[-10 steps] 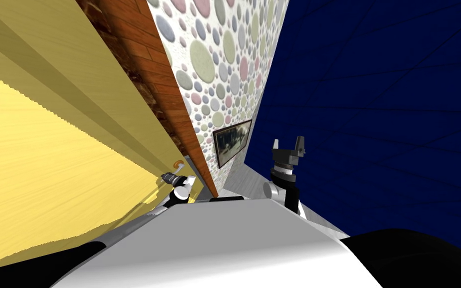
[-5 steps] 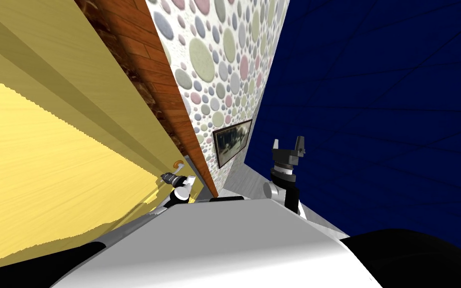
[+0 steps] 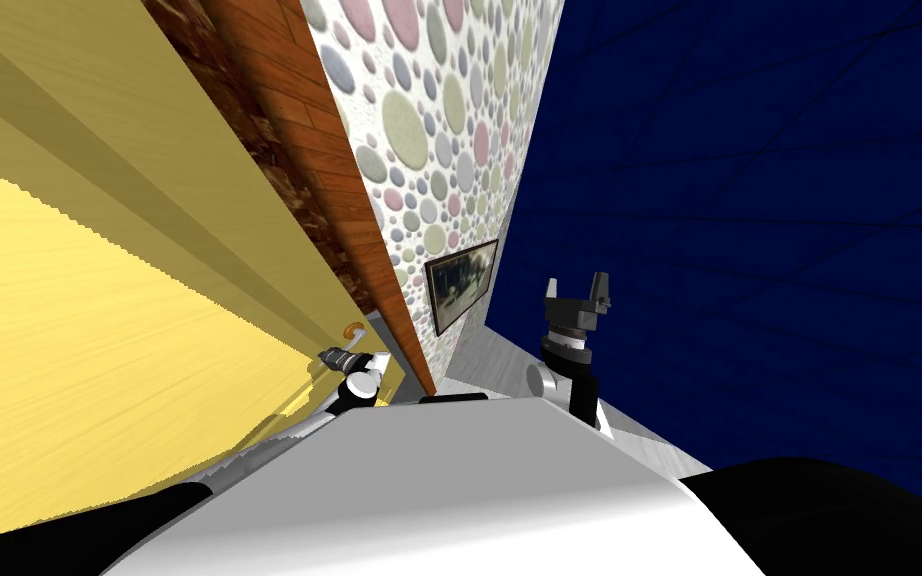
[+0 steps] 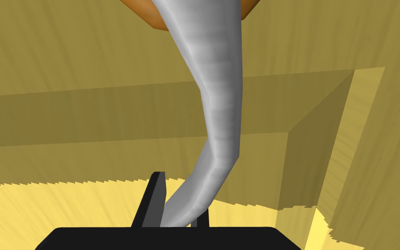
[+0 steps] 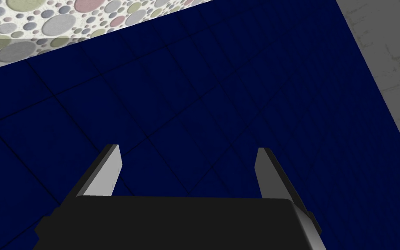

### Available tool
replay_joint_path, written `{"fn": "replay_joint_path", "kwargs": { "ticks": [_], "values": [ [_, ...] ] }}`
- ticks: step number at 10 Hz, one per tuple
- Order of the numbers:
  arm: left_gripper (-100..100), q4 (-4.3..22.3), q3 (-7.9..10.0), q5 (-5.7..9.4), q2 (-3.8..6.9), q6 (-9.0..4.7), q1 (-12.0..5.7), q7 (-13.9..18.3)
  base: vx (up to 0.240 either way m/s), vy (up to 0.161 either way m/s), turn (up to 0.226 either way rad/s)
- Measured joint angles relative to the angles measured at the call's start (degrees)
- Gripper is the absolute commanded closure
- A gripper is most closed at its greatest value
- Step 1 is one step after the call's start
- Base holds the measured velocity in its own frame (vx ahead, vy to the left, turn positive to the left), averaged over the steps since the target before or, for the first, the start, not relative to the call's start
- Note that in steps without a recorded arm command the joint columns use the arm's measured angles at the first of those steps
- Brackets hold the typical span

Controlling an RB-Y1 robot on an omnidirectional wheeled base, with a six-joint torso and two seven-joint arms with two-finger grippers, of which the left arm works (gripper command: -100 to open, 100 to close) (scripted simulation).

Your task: Push the door open

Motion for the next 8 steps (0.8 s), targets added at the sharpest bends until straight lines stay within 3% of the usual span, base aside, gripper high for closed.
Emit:
{"fn": "replay_joint_path", "kwargs": {
  "ticks": [3,4,6,8],
  "values": [
    [100,1.31,0.45,0.30,0.76,-0.75,-0.39,0.11,-0.004,0.007,-0.019],
    [100,-1.55,0.52,0.35,-0.56,0.28,0.25,-0.46,0.006,-0.010,0.028],
    [100,-0.57,0.45,0.28,-0.15,-0.14,0.06,-0.32,-0.001,0.002,-0.006],
    [100,-1.80,0.56,0.37,-0.66,0.48,0.28,-0.72,0.001,-0.002,0.005]
  ]
}}
